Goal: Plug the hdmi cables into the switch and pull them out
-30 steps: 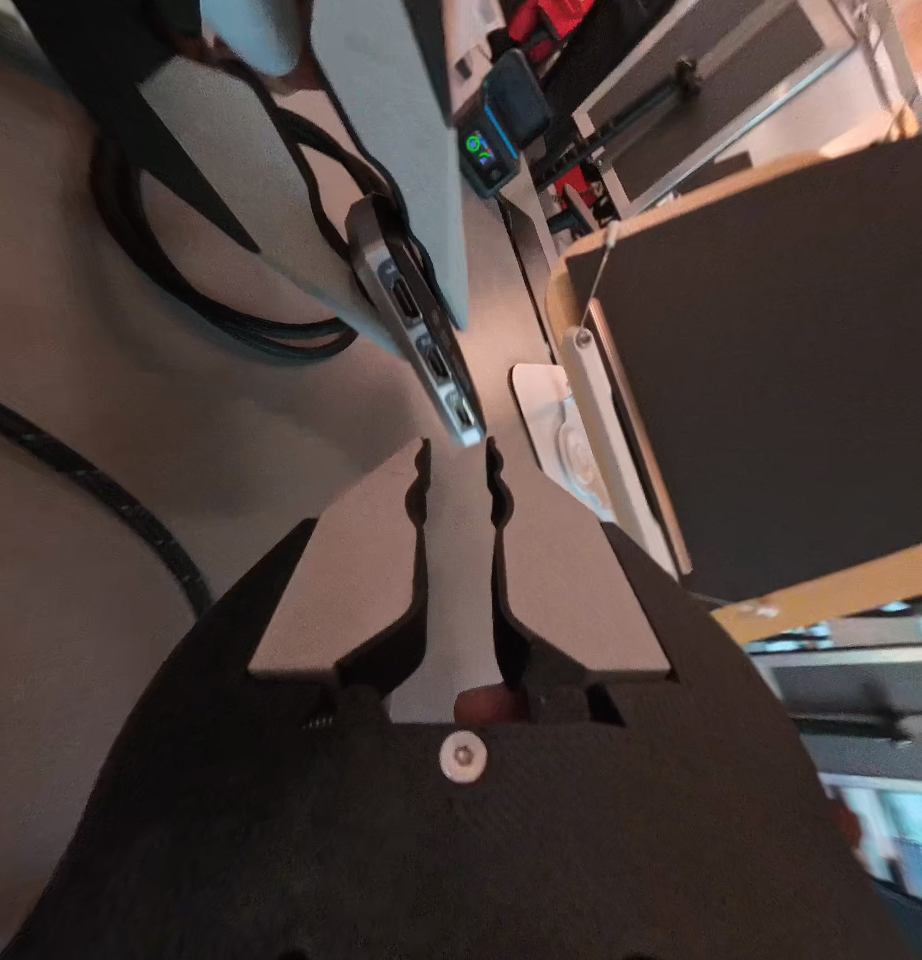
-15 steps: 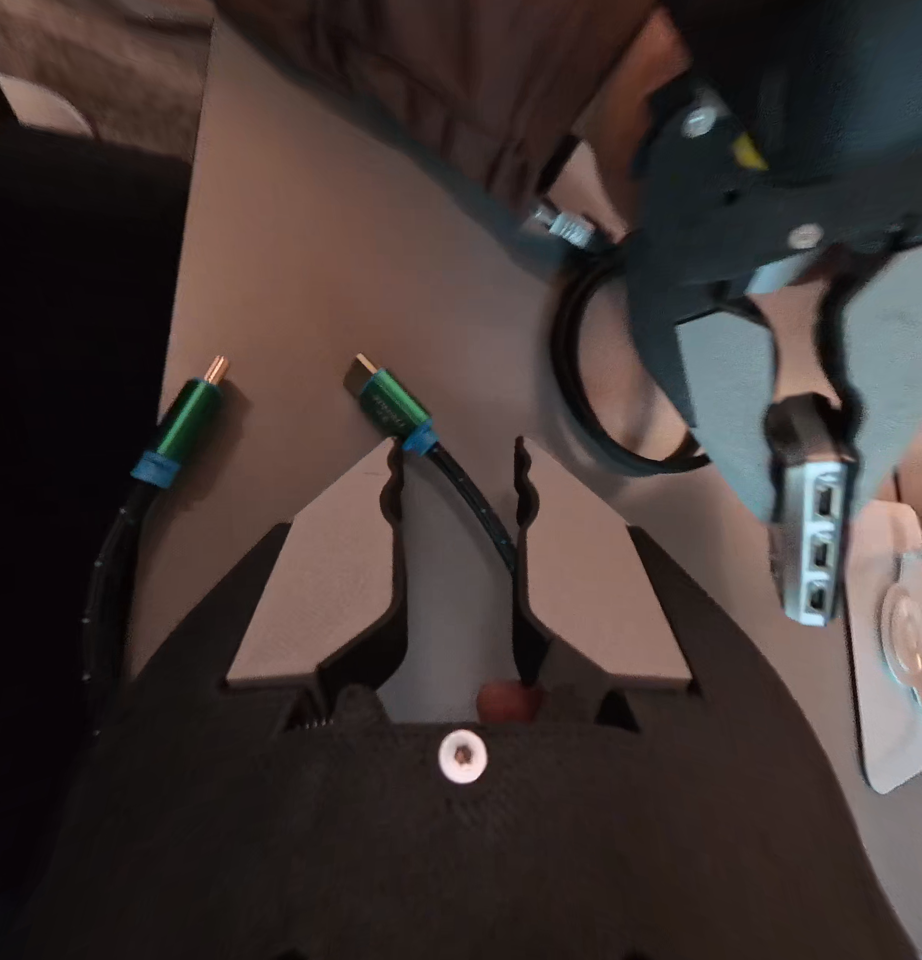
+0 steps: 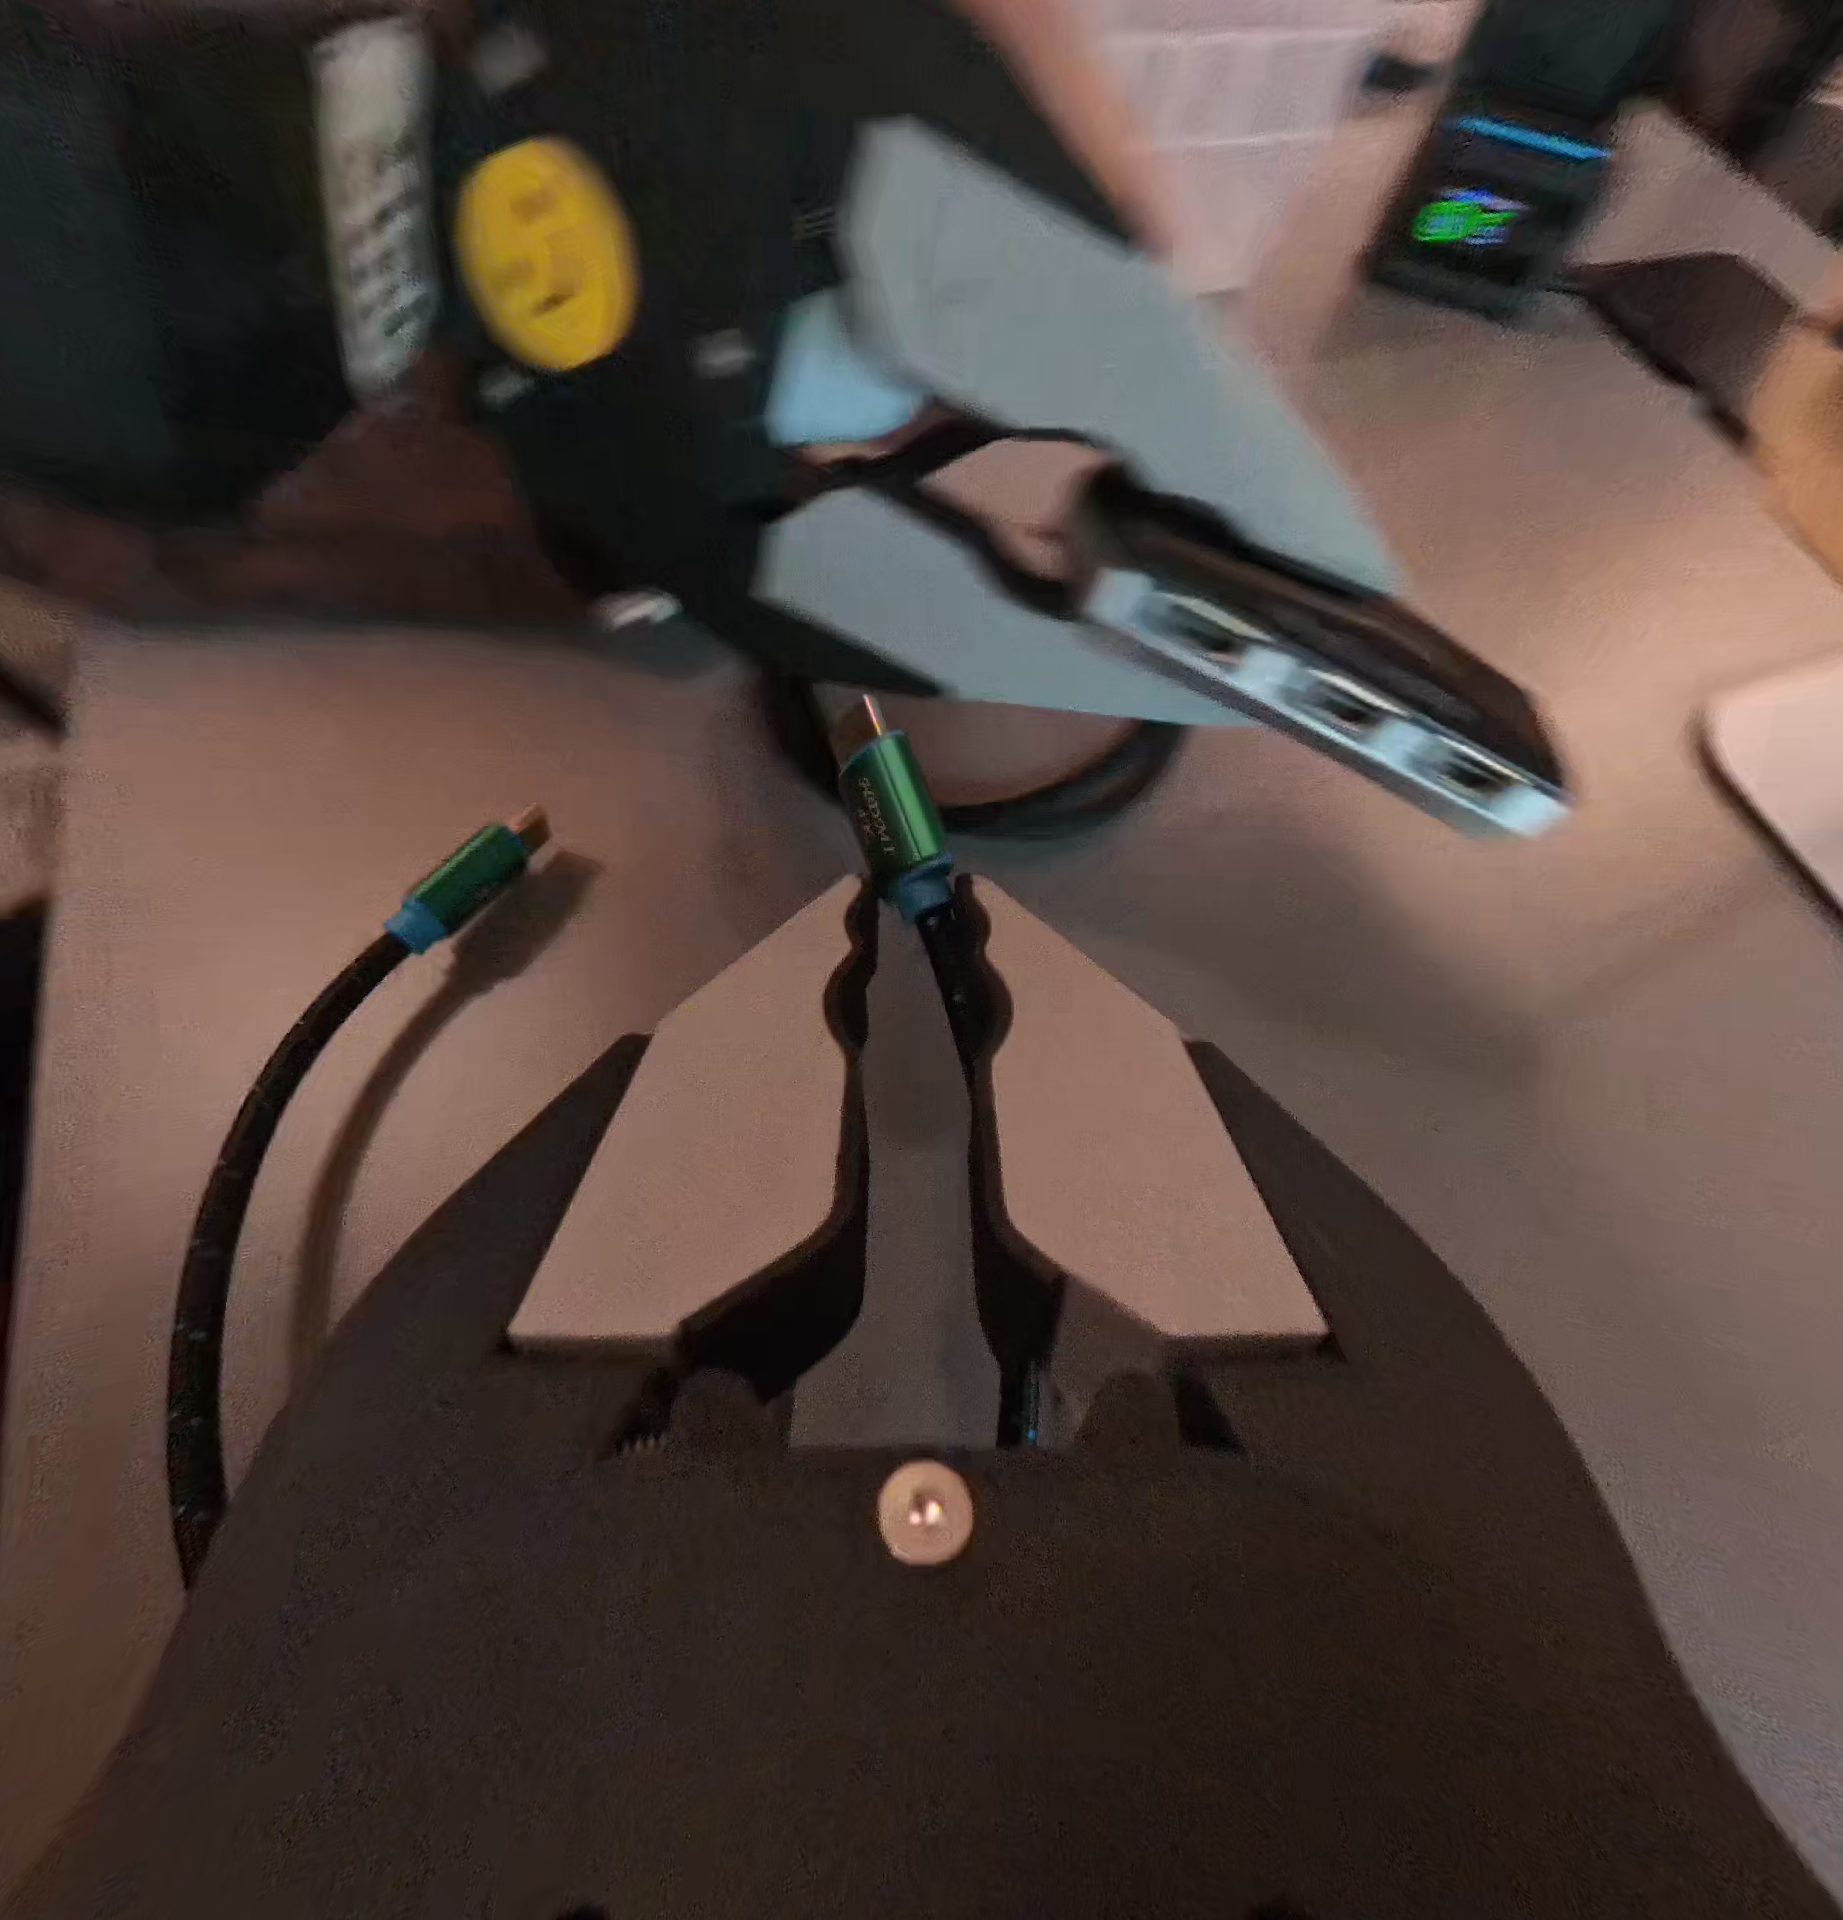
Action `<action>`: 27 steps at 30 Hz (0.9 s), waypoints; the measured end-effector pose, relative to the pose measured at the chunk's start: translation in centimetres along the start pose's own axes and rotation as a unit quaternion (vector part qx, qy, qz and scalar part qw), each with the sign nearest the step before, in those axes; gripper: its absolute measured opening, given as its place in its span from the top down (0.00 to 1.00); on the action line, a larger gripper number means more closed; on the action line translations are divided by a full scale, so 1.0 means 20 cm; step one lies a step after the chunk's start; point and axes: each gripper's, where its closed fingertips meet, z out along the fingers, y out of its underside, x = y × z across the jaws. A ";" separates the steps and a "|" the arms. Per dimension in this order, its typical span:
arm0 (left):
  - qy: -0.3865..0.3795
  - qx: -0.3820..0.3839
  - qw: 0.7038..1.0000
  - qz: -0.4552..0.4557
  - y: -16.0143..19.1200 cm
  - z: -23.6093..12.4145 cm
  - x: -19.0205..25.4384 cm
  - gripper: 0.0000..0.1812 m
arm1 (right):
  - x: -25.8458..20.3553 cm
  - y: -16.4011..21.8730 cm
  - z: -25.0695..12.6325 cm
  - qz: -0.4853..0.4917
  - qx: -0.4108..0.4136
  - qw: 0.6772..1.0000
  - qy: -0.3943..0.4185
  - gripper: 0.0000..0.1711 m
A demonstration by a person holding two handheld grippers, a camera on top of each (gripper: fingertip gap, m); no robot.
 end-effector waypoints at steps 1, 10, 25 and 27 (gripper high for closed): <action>-0.006 -0.001 1.000 -0.001 0.01 0.00 -0.01 0.89 | 0.08 -0.01 -0.01 0.033 0.018 0.999 0.019 0.93; -0.017 -0.018 0.998 0.055 0.11 0.01 -0.01 0.89 | 0.29 0.05 -0.01 0.208 0.070 0.976 0.005 0.96; -0.052 0.001 0.993 0.110 0.10 0.01 -0.01 0.89 | 0.32 0.02 -0.03 0.303 0.109 0.946 -0.045 0.96; -0.067 0.006 0.991 0.119 0.09 -0.01 -0.03 0.90 | 0.31 -0.01 -0.05 0.324 0.131 0.934 -0.070 0.96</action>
